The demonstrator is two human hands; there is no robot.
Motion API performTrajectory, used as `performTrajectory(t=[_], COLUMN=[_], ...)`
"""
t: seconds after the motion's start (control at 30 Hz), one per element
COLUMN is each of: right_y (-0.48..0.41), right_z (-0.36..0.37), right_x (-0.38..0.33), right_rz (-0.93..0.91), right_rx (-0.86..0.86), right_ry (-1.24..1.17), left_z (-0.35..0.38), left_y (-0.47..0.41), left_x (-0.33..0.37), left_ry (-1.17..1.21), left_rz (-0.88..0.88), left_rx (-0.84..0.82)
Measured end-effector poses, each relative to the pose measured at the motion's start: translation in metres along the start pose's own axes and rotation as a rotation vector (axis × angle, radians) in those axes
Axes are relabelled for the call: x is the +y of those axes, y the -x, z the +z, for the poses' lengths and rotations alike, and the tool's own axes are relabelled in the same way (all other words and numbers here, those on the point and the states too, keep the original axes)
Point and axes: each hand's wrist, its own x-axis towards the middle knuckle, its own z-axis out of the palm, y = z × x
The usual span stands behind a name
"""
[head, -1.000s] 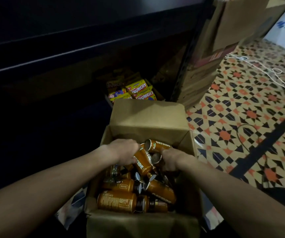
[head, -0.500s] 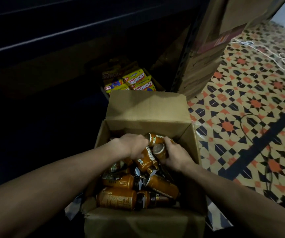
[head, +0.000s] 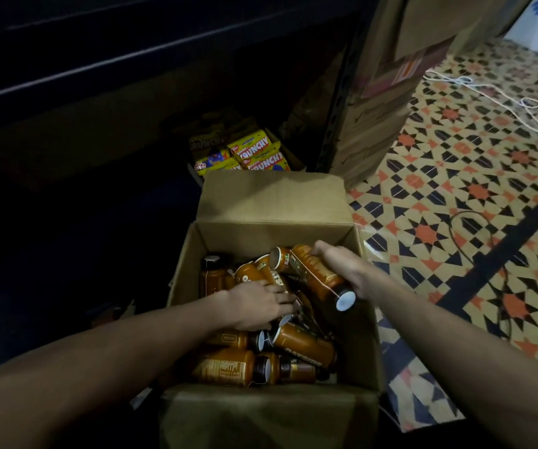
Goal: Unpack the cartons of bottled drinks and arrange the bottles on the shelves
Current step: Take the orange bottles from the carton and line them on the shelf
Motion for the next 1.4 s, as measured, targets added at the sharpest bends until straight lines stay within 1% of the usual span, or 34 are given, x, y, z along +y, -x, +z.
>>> performTrajectory(t=[0.07, 0.1, 0.13, 0.2, 0.33, 0.47, 0.53, 0.63, 0.73, 0.83, 0.97, 1.03, 1.13, 1.3, 1.4], right_y=[0.005, 0.007, 0.007, 0.006, 0.005, 0.017, 0.026, 0.043, 0.060, 0.074, 0.096, 0.106, 0.126, 0.164, 0.187], right_z=[-0.009, -0.013, -0.015, -0.019, -0.022, -0.018, -0.013, -0.001, 0.015, 0.025, 0.037, 0.042, 0.048, 0.056, 0.061], right_x=[-0.002, -0.002, -0.002, -0.003, -0.002, -0.007, -0.013, -0.025, -0.032, -0.035, -0.042, -0.044, -0.053, -0.080, -0.098], right_rz=[0.033, 0.025, 0.005, -0.011, -0.001, -0.057, -0.110, -0.228, -0.295, -0.396, -0.591, -0.677, -0.854, -1.014, -1.106], right_rx=[-0.164, -0.216, -0.238, -0.230, -0.231, -0.131, -0.063, 0.086, 0.147, 0.196, 0.326, 0.375, 0.449, 0.487, 0.491], right_ry=[-0.051, -0.006, 0.044, 0.114, 0.197, 0.311, 0.457, 0.769, 0.855, 0.825, 0.769, 0.696, 0.577, 0.401, 0.334], left_z=[-0.003, -0.007, -0.013, -0.024, -0.040, -0.048, -0.053, -0.066, -0.078, -0.087, -0.107, -0.120, -0.143, -0.185, -0.212], left_y=[-0.001, 0.000, 0.002, 0.008, 0.031, 0.056, 0.066, 0.083, 0.103, 0.123, 0.158, 0.173, 0.197, 0.236, 0.261], left_x=[0.002, 0.001, -0.001, -0.008, -0.029, -0.041, -0.041, -0.037, -0.031, -0.024, -0.015, -0.011, -0.007, -0.004, -0.002], left_ry=[-0.021, -0.017, -0.004, 0.068, 0.276, 0.455, 0.496, 0.558, 0.632, 0.673, 0.686, 0.663, 0.618, 0.497, 0.428], left_rz=[0.007, 0.005, -0.008, -0.063, -0.231, -0.372, -0.414, -0.445, -0.483, -0.505, -0.552, -0.562, -0.589, -0.662, -0.691], left_rx=[0.022, 0.030, 0.033, 0.065, 0.230, 0.343, 0.391, 0.488, 0.558, 0.642, 0.796, 0.856, 0.945, 0.990, 1.010])
